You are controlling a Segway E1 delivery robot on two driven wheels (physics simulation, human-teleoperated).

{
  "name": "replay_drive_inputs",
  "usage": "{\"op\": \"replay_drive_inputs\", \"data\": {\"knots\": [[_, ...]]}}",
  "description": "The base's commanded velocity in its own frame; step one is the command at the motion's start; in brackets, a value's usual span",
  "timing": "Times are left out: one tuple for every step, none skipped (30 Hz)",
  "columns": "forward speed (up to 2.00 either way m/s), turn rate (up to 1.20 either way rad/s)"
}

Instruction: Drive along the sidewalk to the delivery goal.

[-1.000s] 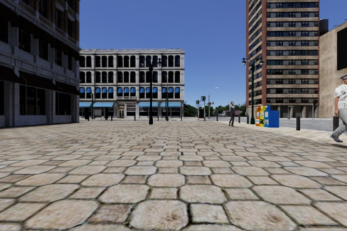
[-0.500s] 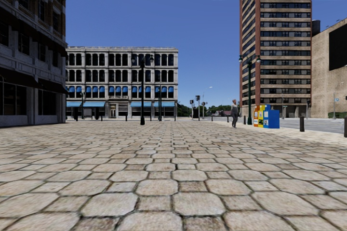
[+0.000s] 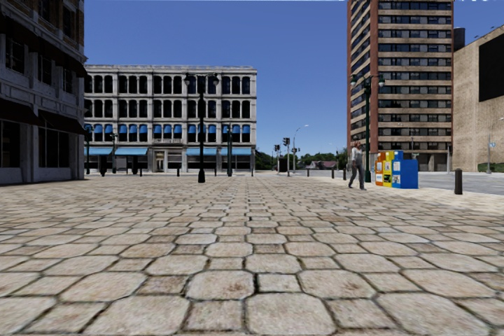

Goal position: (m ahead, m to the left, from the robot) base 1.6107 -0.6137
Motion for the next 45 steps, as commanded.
{"op": "replay_drive_inputs", "data": {"knots": [[1.99,-0.23],[1.99,0.00],[1.99,0.00],[1.99,0.00],[1.99,0.00],[1.99,0.00],[1.99,0.00],[1.99,0.00],[1.99,0.00],[1.99,0.00],[1.99,0.00],[1.99,0.00],[1.99,0.00],[1.99,0.00],[1.99,0.00],[1.99,0.00],[1.99,0.00],[1.99,0.00],[1.99,0.00],[1.99,0.00],[1.81,0.00],[1.00,0.00],[0.00,0.00],[0.00,0.00],[0.00,0.00],[0.00,0.00],[0.00,0.00],[0.00,0.00],[0.00,0.00],[0.00,0.00],[0.00,0.00],[0.00,0.00],[0.00,0.00],[0.00,0.00],[0.00,0.00],[0.00,0.00],[0.00,0.00],[0.00,0.00],[0.00,0.00],[0.00,0.00],[0.00,0.00],[0.00,0.00],[0.00,0.00],[0.00,0.00],[0.00,0.00]]}}
